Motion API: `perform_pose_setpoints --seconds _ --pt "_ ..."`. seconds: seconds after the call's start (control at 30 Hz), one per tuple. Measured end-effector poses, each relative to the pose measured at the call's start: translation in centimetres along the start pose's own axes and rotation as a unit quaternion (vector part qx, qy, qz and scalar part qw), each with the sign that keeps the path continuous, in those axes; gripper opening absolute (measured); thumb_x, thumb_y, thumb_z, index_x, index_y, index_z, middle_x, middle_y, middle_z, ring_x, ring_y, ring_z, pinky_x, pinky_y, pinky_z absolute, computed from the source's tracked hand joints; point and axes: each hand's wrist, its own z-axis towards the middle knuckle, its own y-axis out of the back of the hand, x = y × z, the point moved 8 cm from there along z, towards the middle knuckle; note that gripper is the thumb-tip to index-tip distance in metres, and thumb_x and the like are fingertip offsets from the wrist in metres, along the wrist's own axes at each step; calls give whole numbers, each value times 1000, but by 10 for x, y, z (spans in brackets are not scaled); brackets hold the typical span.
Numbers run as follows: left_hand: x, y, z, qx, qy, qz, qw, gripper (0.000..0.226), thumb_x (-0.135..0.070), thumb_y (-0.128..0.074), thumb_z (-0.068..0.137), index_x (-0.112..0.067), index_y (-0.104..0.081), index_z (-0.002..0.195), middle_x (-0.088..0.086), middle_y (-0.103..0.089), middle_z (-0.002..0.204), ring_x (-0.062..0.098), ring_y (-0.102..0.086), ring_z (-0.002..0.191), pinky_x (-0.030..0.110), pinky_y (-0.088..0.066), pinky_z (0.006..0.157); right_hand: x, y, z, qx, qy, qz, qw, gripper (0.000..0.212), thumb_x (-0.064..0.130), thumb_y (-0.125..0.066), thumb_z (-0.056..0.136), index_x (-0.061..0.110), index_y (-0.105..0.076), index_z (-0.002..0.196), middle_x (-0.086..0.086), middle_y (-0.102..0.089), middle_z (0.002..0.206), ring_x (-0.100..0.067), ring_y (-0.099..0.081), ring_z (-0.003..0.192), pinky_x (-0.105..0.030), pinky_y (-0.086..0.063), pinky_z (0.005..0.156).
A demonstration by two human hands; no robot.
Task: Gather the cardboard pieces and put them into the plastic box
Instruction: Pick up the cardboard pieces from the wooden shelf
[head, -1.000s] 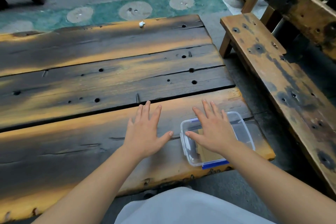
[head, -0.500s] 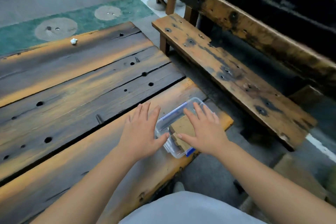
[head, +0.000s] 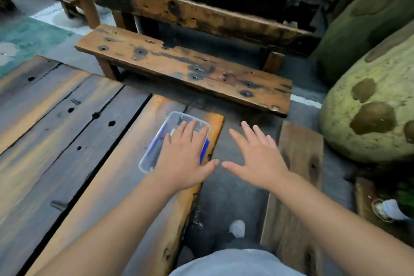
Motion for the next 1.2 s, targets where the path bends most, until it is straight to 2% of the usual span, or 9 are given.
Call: perform_pose_setpoints --seconds 0.1,0.33,0.67,0.87,1.07,1.2 --pt "-47 -6 21 12 -66 8 998 90 -76 -25 76 -28 -14 151 8 -14 162 28 -9 148 59 -25 111 -44 2 -27 -9 -56 11 998 100 90 -19 69 41 -6 154 3 3 167 -27 0 152 -54 -11 119" --pt "-168 -27 70 40 -189 11 981 92 -75 -27 74 -28 -15 152 8 -11 162 28 -9 148 56 -25 113 -153 5 -89 -13 -179 41 983 101 88 -20 67 38 -8 154 5 1 167 -27 -3 152 -54 -12 118" --pt "-352 -60 96 71 -360 43 929 88 -74 -34 77 -30 -14 151 7 -9 163 28 -8 149 58 -22 113 -291 15 -205 -72 -347 74 932 102 89 -18 67 38 -9 155 3 -2 167 -24 -5 152 -53 -12 118" --pt "-467 -83 80 86 -490 59 865 90 -76 -29 75 -30 -16 151 8 -12 162 29 -12 148 59 -25 112 -343 15 -293 -96 -462 87 878 98 88 -22 73 37 -6 155 3 -2 167 -24 -6 152 -53 -12 118" --pt "-564 -109 55 122 -601 63 787 85 -73 -32 79 -29 -20 150 7 -12 162 28 -10 148 58 -23 113 -373 7 -377 -128 -577 126 797 92 80 -32 80 33 -8 155 3 -2 167 -24 -6 152 -55 -13 119" --pt "-630 -116 35 135 -677 44 722 80 -70 -37 79 -31 -24 148 6 -17 161 27 -13 147 60 -26 111 -384 10 -425 -145 -652 120 734 90 78 -34 81 33 -10 155 2 -5 167 -24 -9 152 -53 -13 119"
